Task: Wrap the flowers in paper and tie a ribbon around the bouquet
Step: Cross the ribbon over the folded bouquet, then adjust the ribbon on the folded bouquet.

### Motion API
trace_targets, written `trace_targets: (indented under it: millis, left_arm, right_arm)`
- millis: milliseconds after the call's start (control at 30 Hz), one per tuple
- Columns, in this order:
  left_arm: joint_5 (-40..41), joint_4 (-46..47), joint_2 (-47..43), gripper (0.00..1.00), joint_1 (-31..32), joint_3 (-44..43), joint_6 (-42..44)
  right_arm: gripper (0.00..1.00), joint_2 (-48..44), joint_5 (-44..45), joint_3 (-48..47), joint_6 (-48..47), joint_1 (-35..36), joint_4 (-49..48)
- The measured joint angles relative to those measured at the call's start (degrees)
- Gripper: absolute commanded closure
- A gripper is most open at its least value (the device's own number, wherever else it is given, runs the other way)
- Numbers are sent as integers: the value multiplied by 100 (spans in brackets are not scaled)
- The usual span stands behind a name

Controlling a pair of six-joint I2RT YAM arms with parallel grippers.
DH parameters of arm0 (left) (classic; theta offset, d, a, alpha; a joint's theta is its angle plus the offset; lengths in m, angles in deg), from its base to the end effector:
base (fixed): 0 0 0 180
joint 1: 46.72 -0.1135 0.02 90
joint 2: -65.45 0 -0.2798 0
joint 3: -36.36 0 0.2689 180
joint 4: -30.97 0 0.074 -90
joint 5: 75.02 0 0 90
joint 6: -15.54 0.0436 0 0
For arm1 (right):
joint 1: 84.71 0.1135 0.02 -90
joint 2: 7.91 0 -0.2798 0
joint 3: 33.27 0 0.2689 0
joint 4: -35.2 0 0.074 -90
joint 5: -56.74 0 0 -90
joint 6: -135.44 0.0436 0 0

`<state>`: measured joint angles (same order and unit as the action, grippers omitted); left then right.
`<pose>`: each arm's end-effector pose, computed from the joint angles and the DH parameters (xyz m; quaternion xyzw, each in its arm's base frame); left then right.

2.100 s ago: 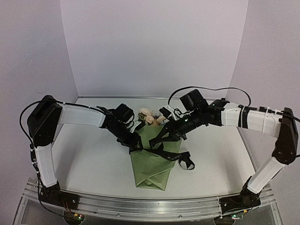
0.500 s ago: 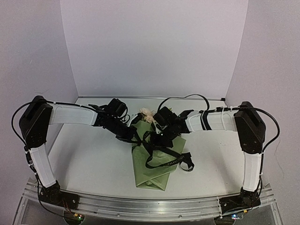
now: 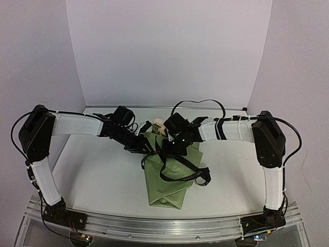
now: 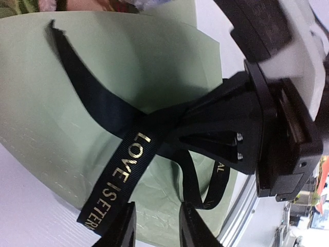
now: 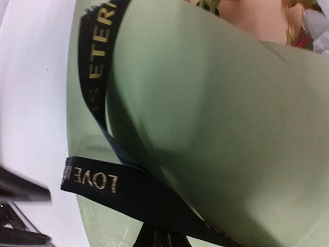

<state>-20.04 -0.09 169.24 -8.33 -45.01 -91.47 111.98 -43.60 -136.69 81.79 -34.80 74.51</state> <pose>0.2984 -0.2684 0.1945 0.2606 0.8724 -0.3919 0.1318 0.3051 0.3746 0.1832 -0.1387 0.9421 0.2632 0.1550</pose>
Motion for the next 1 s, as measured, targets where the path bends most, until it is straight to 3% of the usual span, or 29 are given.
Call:
trace_targets:
  millis: [267, 433, 633, 767, 900, 1000]
  left_arm:
    - [290, 266, 14, 47, -98, -94, -623]
    - [828, 98, 314, 40, -53, -818, -961]
    - [1874, -494, 886, 40, 162, -1785, -1150]
    - [2521, -991, 1302, 43, 389, -2343, -1250]
    - [2900, -1401, 1672, 52, 586, -2765, -1323]
    - [3086, -1598, 1841, 66, 679, -2915, -1361]
  right_arm:
    - [70, -96, -158, 176, -247, 61, 95]
    - [53, -527, -174, 413, -335, 92, 112]
    - [43, -1204, -65, 848, -364, 94, 67]
    - [35, -1857, 288, 1419, -348, 94, 100]
    - [34, -2530, 823, 1972, -260, 92, 245]
    - [33, -2896, 1198, 2369, -158, 90, 337]
